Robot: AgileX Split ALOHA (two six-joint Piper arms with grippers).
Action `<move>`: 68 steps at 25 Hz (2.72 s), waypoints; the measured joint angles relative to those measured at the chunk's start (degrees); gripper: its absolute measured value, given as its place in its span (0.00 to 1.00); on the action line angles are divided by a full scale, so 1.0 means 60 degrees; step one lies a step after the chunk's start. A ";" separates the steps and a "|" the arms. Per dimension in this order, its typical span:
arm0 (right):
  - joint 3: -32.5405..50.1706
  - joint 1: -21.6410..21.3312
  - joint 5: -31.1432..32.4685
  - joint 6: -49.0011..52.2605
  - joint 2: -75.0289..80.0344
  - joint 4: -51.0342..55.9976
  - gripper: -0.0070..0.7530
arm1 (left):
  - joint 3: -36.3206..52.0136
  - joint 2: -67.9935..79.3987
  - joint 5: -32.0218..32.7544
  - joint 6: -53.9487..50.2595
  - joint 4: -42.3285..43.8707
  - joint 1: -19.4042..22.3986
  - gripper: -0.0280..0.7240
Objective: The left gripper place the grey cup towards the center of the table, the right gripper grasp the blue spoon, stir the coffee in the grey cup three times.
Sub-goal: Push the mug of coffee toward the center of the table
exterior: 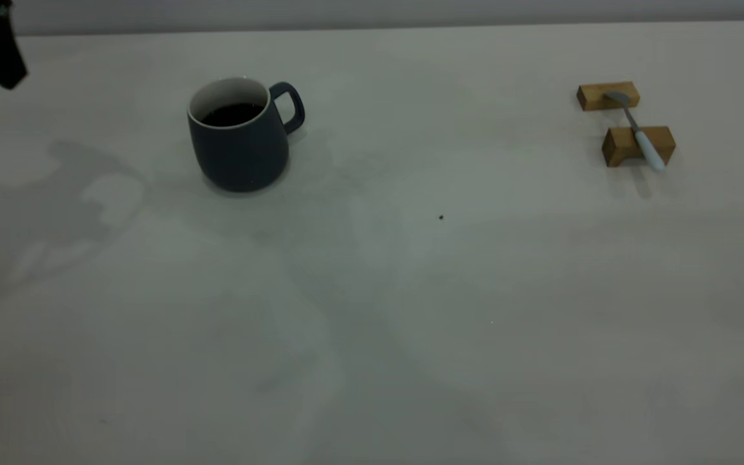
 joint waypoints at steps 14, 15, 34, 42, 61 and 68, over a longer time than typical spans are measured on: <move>0.0000 0.0000 0.0000 0.0000 0.0000 0.0000 0.32 | -0.3563 0.3872 -0.0405 0.6360 -0.0363 -0.1583 0.82; 0.0000 0.0000 0.0000 0.0000 0.0000 0.0000 0.32 | -0.3713 0.3989 -0.0405 0.6605 -0.0363 -0.1622 0.82; 0.0000 0.0000 0.0000 0.0000 0.0000 0.0000 0.32 | -0.3916 0.4487 -0.0128 1.1713 -0.4666 -0.1987 0.82; 0.0000 0.0000 0.0000 0.0000 0.0000 0.0000 0.32 | -0.3916 0.4497 -0.0583 1.1786 -0.5063 -0.3011 0.82; 0.0000 0.0000 0.0000 0.0000 0.0000 0.0000 0.32 | -0.3948 0.4658 -0.1647 1.1787 -0.6147 -0.4326 0.82; 0.0000 0.0000 0.0000 0.0000 0.0000 0.0000 0.32 | -0.3948 0.3895 0.0286 0.8539 -0.3989 -0.3773 0.82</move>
